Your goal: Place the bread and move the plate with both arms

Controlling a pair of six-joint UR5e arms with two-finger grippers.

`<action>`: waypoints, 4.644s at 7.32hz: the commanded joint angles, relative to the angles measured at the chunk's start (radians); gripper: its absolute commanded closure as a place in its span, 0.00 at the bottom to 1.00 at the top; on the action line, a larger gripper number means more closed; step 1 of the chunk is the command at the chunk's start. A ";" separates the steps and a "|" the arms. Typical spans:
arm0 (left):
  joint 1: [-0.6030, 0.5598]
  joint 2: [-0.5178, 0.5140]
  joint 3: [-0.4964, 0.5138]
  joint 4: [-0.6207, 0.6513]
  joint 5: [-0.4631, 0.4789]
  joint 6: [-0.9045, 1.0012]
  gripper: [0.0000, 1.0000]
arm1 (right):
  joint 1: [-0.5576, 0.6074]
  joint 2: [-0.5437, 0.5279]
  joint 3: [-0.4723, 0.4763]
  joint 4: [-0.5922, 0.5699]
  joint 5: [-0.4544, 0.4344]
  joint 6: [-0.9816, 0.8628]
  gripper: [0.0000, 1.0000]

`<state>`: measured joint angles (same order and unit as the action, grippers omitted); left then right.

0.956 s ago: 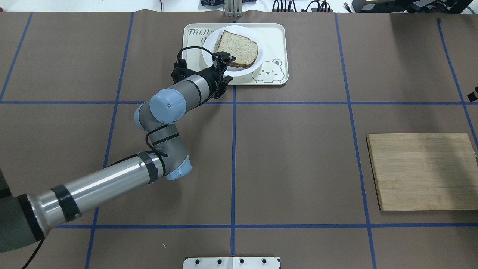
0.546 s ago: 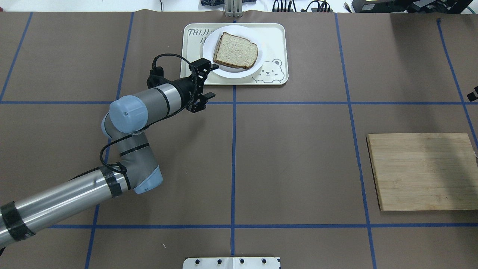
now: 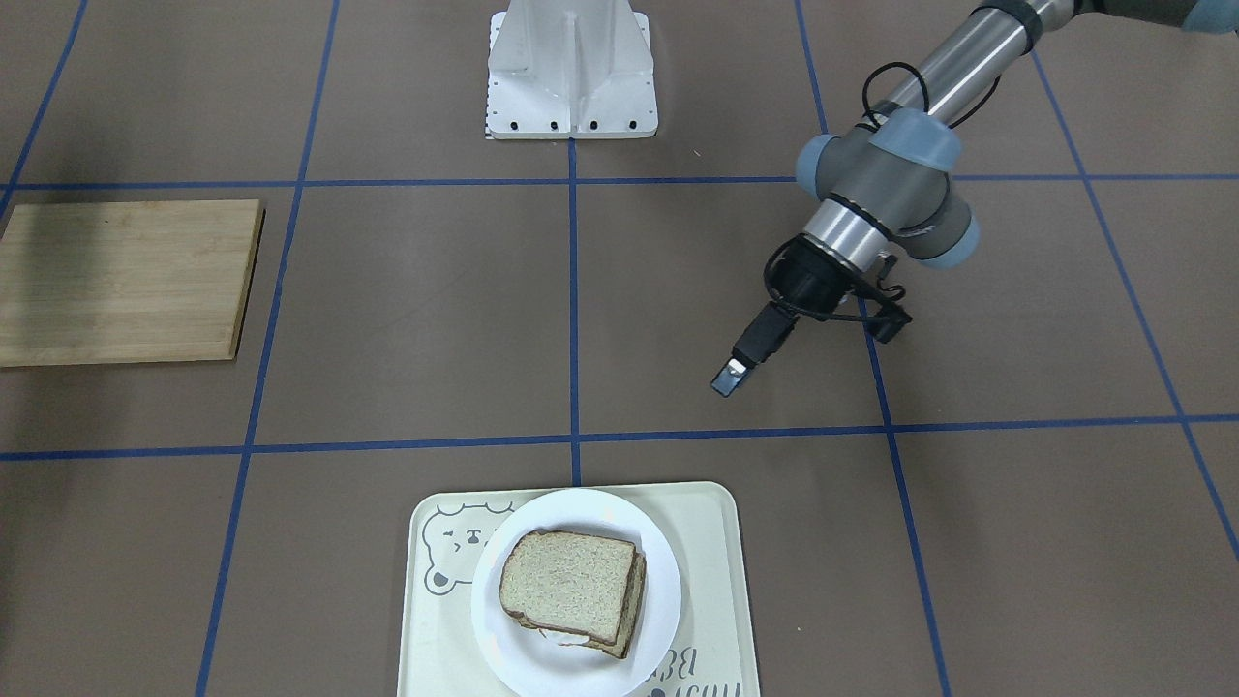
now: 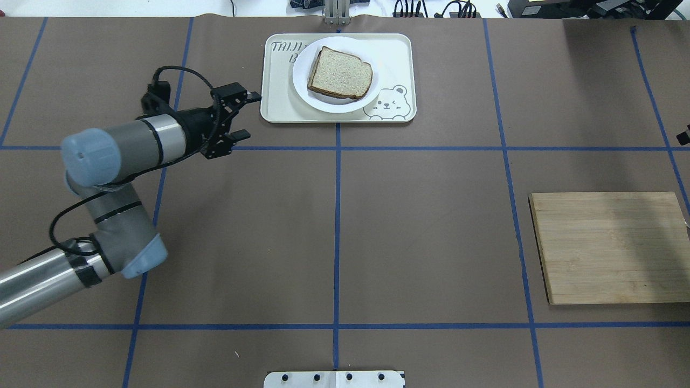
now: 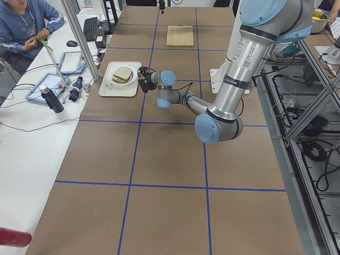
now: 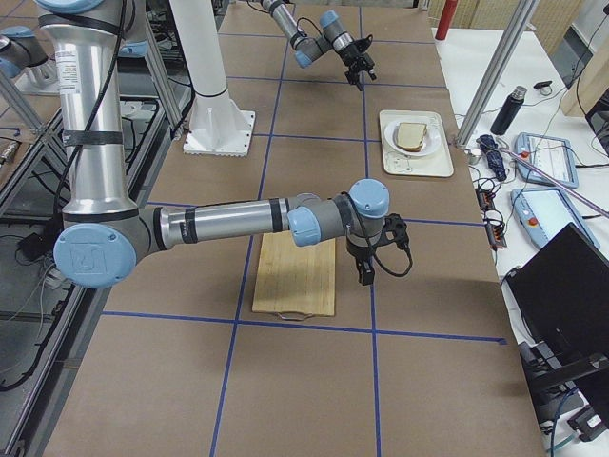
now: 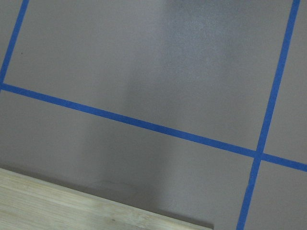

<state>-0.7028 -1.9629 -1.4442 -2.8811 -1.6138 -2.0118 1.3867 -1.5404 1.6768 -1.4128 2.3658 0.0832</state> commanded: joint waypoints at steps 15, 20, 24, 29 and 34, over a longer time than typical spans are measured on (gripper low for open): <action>-0.744 0.394 -0.263 1.190 -0.736 1.820 0.02 | 0.060 0.051 0.015 -0.235 -0.102 -0.098 0.00; -0.738 0.454 -0.207 1.155 -0.738 1.840 0.02 | 0.061 0.023 0.026 -0.226 -0.051 -0.094 0.00; -0.736 0.450 -0.197 1.166 -0.738 1.835 0.02 | 0.060 0.008 0.043 -0.222 -0.040 -0.089 0.00; -0.736 0.446 -0.202 1.158 -0.739 1.789 0.02 | 0.058 0.006 0.038 -0.222 -0.043 -0.082 0.00; -0.735 0.444 -0.206 1.154 -0.741 1.792 0.02 | 0.057 0.005 0.030 -0.222 -0.063 -0.095 0.00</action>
<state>-1.4379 -1.5181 -1.6515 -1.7260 -2.3546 -0.2204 1.4440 -1.5352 1.7080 -1.6352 2.3029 -0.0108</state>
